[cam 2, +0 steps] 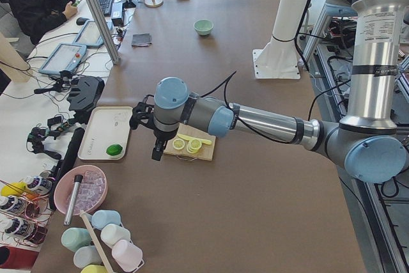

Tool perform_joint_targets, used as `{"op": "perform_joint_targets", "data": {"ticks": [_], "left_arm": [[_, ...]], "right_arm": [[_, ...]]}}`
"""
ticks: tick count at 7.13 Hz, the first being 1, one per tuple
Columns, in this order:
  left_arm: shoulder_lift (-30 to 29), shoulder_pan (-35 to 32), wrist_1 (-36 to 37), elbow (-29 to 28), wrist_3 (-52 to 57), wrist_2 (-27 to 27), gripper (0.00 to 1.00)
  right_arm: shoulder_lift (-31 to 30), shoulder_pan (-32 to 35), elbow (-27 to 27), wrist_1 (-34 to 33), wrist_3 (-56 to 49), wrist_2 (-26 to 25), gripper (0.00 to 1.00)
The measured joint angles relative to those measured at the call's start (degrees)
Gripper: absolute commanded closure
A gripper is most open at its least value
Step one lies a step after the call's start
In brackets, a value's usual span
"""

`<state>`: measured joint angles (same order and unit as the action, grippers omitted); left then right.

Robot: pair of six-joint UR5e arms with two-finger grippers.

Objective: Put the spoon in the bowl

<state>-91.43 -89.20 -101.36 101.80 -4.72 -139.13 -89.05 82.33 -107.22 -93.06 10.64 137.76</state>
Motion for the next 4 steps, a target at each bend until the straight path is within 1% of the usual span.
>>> {"op": "perform_joint_targets", "data": {"ticks": [2, 3, 4], "left_arm": [[-3.99, 4.77, -4.25, -1.09, -4.46, -0.79, 0.02], [-6.13, 6.42, -5.77, -2.99, -6.63, -0.29, 0.02], [-7.53, 7.73, -7.72, -5.39, -10.17, 0.30, 0.02]], "right_arm": [[5.52, -6.11, -0.12, 0.65, 4.48, 0.62, 0.00], [7.01, -9.19, -0.01, 0.80, 6.10, 0.01, 0.00], [8.14, -12.26, 0.16, 2.20, 7.95, -1.91, 0.00]]}}
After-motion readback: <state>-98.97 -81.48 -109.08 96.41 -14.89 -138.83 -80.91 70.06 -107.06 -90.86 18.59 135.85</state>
